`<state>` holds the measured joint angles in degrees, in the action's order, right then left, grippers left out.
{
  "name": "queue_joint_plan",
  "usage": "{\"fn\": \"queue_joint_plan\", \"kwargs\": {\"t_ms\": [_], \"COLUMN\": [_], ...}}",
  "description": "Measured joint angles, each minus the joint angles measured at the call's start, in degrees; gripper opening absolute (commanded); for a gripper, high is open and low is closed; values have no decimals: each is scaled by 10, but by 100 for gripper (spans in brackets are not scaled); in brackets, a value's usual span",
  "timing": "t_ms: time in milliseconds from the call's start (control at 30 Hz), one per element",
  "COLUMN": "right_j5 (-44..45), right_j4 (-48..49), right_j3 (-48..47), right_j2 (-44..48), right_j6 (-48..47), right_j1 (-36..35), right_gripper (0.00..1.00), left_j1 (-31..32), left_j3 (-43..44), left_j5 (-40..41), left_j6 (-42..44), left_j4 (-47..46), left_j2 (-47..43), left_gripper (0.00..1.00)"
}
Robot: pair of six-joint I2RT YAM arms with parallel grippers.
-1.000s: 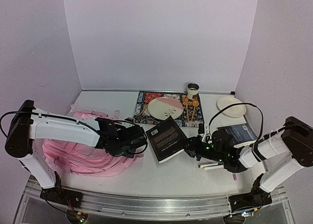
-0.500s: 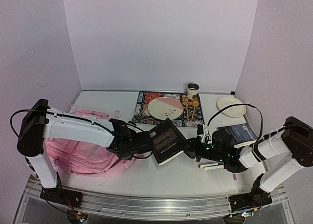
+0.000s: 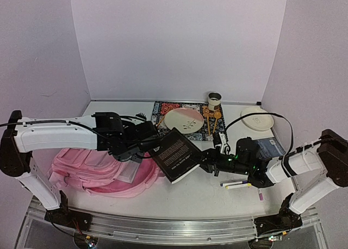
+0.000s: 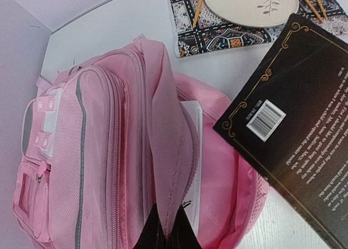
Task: Pack the student bag
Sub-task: Pick up the largest pocket of the bag from the student bag, then place the book in the largest pocket of the bag.
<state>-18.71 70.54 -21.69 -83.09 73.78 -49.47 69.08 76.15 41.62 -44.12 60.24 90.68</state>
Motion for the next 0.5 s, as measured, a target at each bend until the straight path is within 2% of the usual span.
{"fn": "queue_joint_plan", "kwargs": {"t_ms": [300, 500], "right_j5": [-39, -63], "right_j4": [0, 3], "right_j3": [-67, -131], "right_j2": [6, -63], "right_j6": [-5, -4], "right_j1": [-17, -31], "right_gripper": [0, 0], "left_j1": [0, 0], "left_j3": [35, 38], "left_j5": [-11, -33], "left_j6": [28, 40], "left_j4": [4, 4], "left_j2": [-32, -65], "left_gripper": [0, 0]}}
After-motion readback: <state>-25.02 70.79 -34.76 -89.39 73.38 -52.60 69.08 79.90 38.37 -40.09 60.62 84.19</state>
